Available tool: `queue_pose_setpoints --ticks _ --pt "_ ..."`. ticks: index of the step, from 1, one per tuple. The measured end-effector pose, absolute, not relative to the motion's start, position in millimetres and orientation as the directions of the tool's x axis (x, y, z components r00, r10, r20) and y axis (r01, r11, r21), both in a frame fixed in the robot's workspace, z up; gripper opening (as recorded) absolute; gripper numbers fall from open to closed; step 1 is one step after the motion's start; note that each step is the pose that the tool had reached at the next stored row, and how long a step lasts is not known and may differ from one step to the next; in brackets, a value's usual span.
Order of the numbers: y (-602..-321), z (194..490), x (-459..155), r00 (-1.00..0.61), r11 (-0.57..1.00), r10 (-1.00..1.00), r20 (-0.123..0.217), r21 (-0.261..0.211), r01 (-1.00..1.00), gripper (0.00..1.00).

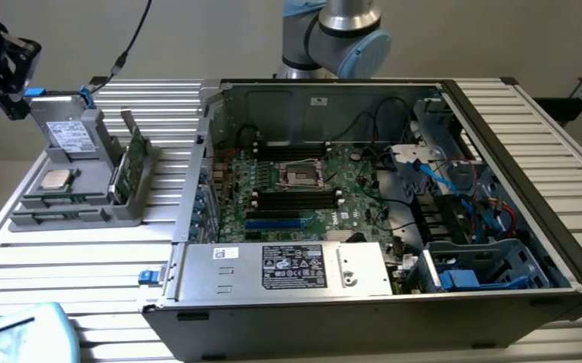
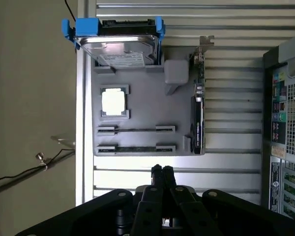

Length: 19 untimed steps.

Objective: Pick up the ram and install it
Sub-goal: 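Pick up the ram and move it above insertion slot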

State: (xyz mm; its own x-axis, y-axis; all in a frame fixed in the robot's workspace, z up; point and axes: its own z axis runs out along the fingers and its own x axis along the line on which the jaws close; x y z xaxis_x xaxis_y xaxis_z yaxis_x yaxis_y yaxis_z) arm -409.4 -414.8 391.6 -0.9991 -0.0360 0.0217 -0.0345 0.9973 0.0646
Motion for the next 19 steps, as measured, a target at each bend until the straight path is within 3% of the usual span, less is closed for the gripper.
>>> queue_pose_setpoints --ticks 19 --pt "-414.8 390.7 -409.4 -0.928 0.925 -0.372 0.015 0.087 -0.369 0.11"
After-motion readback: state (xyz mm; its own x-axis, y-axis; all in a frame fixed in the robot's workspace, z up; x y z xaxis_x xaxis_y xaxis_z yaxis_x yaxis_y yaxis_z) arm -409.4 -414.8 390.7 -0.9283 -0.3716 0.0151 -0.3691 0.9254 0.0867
